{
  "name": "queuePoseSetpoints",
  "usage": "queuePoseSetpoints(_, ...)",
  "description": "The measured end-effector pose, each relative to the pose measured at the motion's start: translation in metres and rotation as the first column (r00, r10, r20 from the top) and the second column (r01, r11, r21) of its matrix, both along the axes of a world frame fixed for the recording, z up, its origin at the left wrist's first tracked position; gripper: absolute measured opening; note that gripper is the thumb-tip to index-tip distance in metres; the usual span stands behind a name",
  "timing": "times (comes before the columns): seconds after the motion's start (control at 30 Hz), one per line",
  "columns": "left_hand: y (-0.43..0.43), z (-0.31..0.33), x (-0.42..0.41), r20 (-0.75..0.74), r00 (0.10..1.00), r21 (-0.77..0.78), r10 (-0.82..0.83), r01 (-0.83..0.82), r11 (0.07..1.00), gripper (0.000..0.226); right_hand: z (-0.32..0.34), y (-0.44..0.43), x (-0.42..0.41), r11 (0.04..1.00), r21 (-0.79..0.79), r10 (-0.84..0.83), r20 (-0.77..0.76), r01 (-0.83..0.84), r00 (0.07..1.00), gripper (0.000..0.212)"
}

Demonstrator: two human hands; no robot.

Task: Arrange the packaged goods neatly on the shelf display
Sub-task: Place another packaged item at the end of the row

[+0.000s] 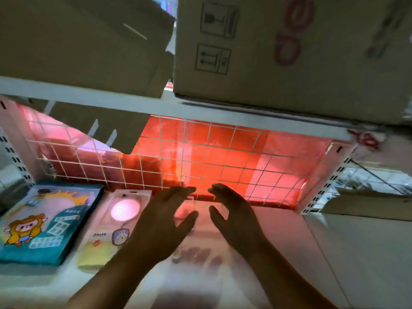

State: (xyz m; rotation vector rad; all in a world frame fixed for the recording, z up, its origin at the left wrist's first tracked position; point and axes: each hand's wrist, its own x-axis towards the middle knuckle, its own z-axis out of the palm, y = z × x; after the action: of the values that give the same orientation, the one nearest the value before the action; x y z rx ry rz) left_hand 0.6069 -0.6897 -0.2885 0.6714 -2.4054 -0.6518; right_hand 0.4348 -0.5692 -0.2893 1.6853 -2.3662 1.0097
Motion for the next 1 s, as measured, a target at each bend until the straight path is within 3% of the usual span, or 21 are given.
queuePoseSetpoints(0.23,0.026,0.106,-0.026,-0.203,0.935,-0.165,-0.290,0.259,0.952,0.054,0.102,0.067,0.004,0.968,-0.214,-0.135,-0.021,0.127,0.991,0.045)
queuePoseSetpoints(0.5,0.121,0.208,-0.074,-0.378,0.717,-0.332,-0.586,0.486,0.808,0.044,0.224,0.196,0.004,0.811,-0.450,-0.471,-0.123,0.375,0.873,0.042)
queuePoseSetpoints(0.77,0.228,0.264,-0.112,-0.392,0.604,-0.281,-0.694,0.640,0.715,0.044,0.282,0.341,0.015,0.710,-0.504,-0.628,-0.138,0.491,0.766,0.035)
queuePoseSetpoints(1.0,0.342,0.293,-0.115,-0.348,0.621,-0.298,-0.702,0.637,0.711,0.044,0.294,0.486,0.031,0.613,-0.517,-0.717,-0.046,0.597,0.696,0.034)
